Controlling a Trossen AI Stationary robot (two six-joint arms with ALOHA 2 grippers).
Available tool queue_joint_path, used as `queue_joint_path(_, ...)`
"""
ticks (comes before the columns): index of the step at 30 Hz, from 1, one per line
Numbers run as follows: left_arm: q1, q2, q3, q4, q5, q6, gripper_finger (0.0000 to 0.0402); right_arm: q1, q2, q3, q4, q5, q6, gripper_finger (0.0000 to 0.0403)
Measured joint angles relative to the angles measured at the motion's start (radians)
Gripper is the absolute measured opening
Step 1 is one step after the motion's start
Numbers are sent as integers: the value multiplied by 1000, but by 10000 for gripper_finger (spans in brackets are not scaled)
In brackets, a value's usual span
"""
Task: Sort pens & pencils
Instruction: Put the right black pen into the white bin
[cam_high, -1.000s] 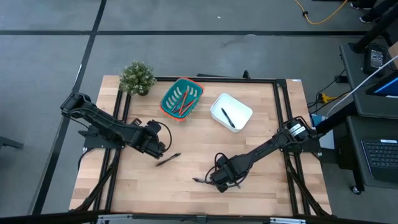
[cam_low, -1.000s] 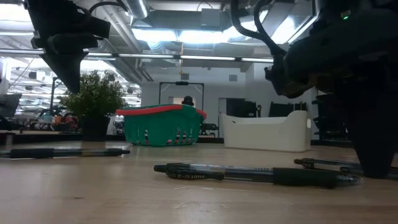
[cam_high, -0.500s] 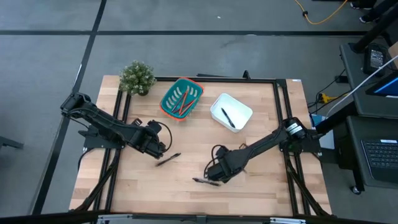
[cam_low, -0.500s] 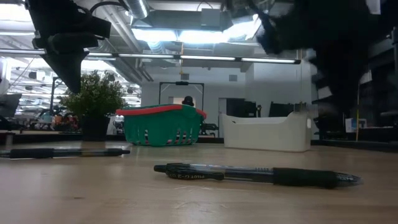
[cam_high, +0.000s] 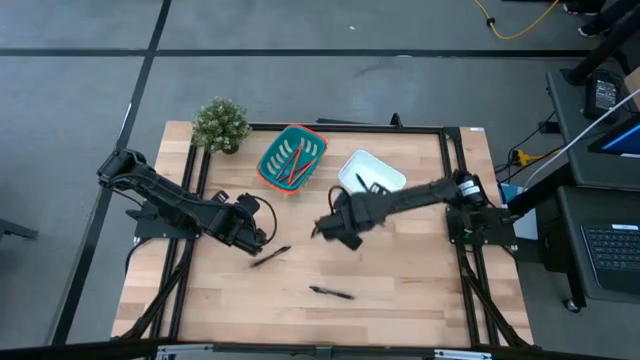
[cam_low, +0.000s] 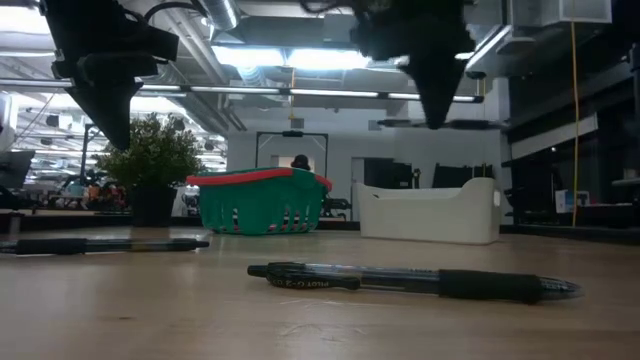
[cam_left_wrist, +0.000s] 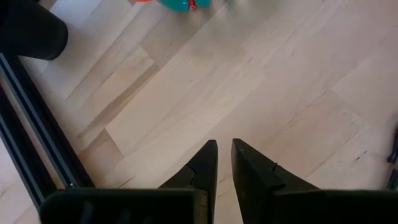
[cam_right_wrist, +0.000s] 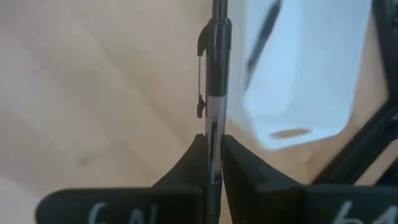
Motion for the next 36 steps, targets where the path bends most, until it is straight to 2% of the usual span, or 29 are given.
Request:
queue_joint_path(9,0,0,0,0,2,0,43,-160,0,-13,0,70,-261,29)
queue_joint_path(16,0,0,0,0,4,0,43,-244,0,-13,33,75,-405,29)
queue_joint_path(27,0,0,0,-1,4,24,43,-333,-1,-35,103,70,-509,29)
queue_joint_path(36,0,0,0,-1,6,26,43,-369,-2,-131,165,69,-519,30)
